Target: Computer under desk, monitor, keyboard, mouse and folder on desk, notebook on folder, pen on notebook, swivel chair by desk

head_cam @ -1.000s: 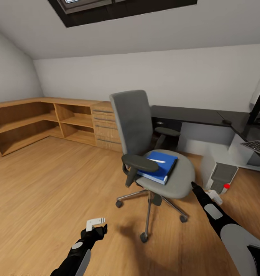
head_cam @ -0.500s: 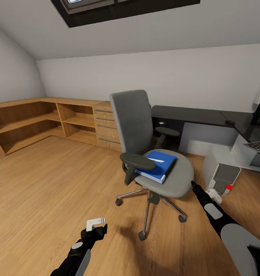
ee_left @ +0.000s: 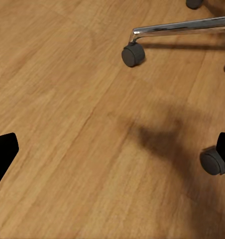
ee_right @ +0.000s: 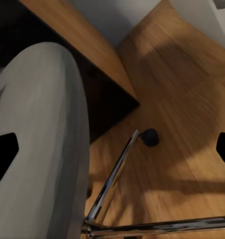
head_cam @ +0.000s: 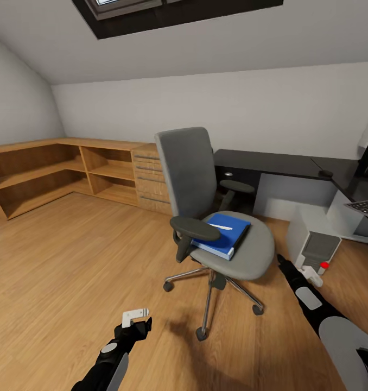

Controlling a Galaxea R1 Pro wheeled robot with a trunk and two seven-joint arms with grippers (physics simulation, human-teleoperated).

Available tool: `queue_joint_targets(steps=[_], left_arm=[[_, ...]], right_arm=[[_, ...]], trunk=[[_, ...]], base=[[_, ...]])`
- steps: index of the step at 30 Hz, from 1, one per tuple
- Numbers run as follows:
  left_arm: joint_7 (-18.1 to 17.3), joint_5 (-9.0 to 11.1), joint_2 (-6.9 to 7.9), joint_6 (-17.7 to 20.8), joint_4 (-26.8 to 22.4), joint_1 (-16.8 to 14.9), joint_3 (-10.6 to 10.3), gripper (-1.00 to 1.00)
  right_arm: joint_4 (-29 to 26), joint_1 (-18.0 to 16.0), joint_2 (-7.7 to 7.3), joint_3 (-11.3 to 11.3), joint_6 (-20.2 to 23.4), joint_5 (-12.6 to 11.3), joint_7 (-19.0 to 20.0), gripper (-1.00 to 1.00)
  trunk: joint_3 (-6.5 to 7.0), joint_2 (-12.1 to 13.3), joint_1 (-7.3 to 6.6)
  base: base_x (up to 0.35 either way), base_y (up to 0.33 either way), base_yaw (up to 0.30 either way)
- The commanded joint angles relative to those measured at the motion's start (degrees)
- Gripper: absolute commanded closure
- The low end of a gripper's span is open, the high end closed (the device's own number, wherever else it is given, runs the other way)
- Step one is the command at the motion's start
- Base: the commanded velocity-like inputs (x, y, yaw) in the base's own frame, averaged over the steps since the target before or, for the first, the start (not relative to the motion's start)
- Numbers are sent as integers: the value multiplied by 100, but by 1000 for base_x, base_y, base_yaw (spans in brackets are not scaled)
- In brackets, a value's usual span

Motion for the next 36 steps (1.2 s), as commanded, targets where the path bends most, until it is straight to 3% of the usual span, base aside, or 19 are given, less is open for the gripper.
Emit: queue_joint_targets(steps=[1,6,9,17,28,36], left_arm=[[27,60,0,31,-9,-1,-6,-100],[29,60,2,31,-3,-1,-1,-100],[59,60,-18,36,3,-1,2,-100],[54,56,-17,31,23,-1,-3,-100],[53,52,-1,-295,204,-1,-6,-100],[41,51,-1,-319,234,-1,-6,-100]], right_arm=[[9,-5,-3,-9,-14,-61,44,-100],[8,-5,-12,-21,-18,-61,44,-100],[28,-9,87,3,-51,-25,141,-100],[23,-9,160,3,-54,-18,105,-100],[21,-8,189,3,-54,-22,90,-100],[13,-9,210,3,-49,-40,88,-100]], trunk=[[-5,-2,-1],[-5,-2,-1],[-5,-2,-1],[-5,-2,-1],[-5,-2,-1],[-5,-2,-1]], base=[[0,0,0],[0,0,0],[0,0,0],[19,0,0],[262,0,0],[63,0,1]])
